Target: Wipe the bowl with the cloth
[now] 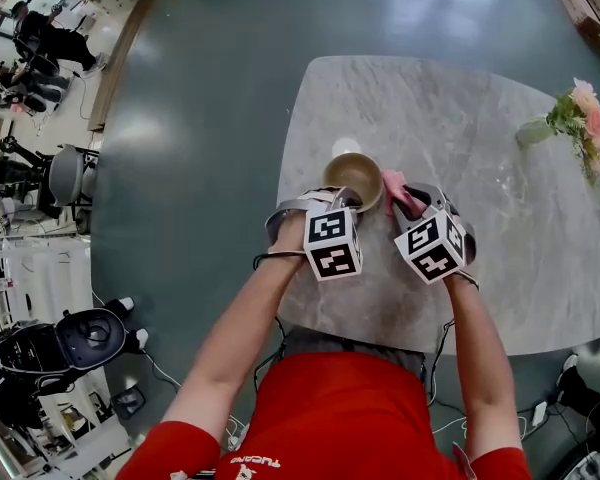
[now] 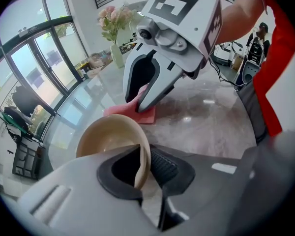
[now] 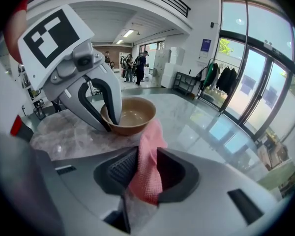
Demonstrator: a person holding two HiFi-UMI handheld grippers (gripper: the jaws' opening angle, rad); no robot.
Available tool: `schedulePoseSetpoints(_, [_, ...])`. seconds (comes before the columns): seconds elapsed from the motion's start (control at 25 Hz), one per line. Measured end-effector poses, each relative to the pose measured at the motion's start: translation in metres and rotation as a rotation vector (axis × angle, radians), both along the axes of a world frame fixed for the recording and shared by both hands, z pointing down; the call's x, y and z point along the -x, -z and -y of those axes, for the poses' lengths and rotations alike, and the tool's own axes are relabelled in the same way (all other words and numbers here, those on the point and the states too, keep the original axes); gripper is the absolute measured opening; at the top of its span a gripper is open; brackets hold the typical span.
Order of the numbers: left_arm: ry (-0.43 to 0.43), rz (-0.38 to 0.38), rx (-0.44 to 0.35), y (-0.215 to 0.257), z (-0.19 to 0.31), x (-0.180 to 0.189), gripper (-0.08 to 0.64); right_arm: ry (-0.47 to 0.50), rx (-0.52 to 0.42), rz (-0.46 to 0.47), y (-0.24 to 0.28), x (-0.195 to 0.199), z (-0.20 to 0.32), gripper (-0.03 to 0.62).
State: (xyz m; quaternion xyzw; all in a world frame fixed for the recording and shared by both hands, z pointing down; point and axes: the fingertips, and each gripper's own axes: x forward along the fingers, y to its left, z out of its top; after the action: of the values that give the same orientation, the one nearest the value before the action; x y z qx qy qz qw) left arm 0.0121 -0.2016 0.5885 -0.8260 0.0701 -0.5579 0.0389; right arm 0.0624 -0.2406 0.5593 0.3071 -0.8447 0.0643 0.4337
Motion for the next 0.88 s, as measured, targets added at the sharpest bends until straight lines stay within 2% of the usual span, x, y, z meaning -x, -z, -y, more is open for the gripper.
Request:
schedulePoseSetpoints(0.2, [0.003, -0.033, 0.015, 0.005, -0.004, -0.002, 0.066, -0.014, 0.021, 0.038, 0.002, 0.0, -0.003, 0.152])
schedulePoseSetpoints(0.52, [0.06, -0.139, -0.008, 0.028, -0.002, -0.002, 0.121, -0.08, 0.025, 0.15, 0.021, -0.006, -0.009, 0.173])
schedulePoseSetpoints(0.68, [0.122, -0.232, -0.035, 0.05, 0.001, -0.001, 0.123, -0.123, -0.009, 0.212, 0.044, -0.015, -0.01, 0.173])
schedulePoseSetpoints(0.88, [0.231, -0.422, -0.076, 0.093, 0.003, -0.001, 0.123, -0.174, -0.072, 0.296, 0.081, -0.023, -0.017, 0.173])
